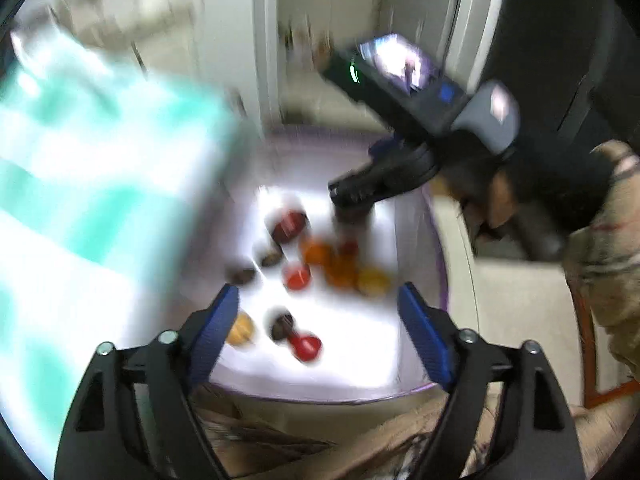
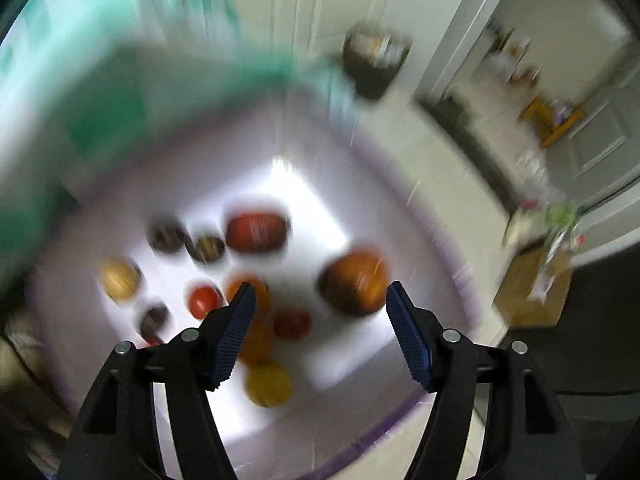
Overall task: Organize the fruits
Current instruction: 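Move both open tools back over the last fruits on the table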
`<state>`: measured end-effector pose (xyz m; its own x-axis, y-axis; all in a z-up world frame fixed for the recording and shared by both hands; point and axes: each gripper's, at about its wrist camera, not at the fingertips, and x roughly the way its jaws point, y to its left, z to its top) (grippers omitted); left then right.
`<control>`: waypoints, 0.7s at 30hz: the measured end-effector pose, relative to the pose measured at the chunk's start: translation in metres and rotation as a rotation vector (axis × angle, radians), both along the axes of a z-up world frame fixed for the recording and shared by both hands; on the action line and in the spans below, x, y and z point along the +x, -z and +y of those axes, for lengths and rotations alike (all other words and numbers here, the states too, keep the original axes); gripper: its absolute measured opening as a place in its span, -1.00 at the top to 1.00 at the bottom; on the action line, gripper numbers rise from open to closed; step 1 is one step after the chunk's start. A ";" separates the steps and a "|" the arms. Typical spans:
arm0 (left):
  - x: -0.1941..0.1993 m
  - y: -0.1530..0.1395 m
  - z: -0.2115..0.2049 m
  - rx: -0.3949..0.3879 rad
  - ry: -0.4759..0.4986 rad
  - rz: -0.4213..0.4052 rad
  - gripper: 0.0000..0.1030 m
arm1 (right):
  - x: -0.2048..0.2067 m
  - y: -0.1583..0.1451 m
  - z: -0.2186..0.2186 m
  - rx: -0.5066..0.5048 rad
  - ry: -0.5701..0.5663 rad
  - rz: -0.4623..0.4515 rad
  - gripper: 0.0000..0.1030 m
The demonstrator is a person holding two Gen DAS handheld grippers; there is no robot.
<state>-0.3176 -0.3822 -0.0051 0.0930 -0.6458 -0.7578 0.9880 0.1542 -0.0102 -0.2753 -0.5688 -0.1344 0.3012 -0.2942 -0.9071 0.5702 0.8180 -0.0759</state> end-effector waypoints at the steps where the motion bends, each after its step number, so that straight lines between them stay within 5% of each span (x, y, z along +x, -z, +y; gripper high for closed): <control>1: 0.008 -0.029 0.025 -0.100 -0.048 -0.062 -0.78 | 0.001 -0.026 0.009 -0.038 -0.008 -0.065 -0.56; 4: 0.059 -0.082 0.099 -0.286 -0.280 -0.195 -0.97 | 0.009 -0.118 0.053 -0.166 -0.101 -0.333 -0.69; 6: 0.106 -0.091 0.144 -0.294 -0.487 -0.269 -0.97 | 0.025 -0.160 0.095 -0.211 -0.193 -0.489 -0.69; 9: 0.182 -0.089 0.213 -0.226 -0.827 -0.352 -0.97 | 0.072 -0.183 0.156 -0.157 -0.346 -0.593 -0.69; 15: 0.282 -0.081 0.369 -0.206 -1.312 -0.293 -0.97 | 0.196 -0.166 0.300 -0.011 -0.652 -0.498 -0.69; 21: 0.294 -0.069 0.485 -0.408 -1.639 -0.007 -0.96 | 0.308 -0.145 0.450 -0.005 -0.885 -0.407 -0.68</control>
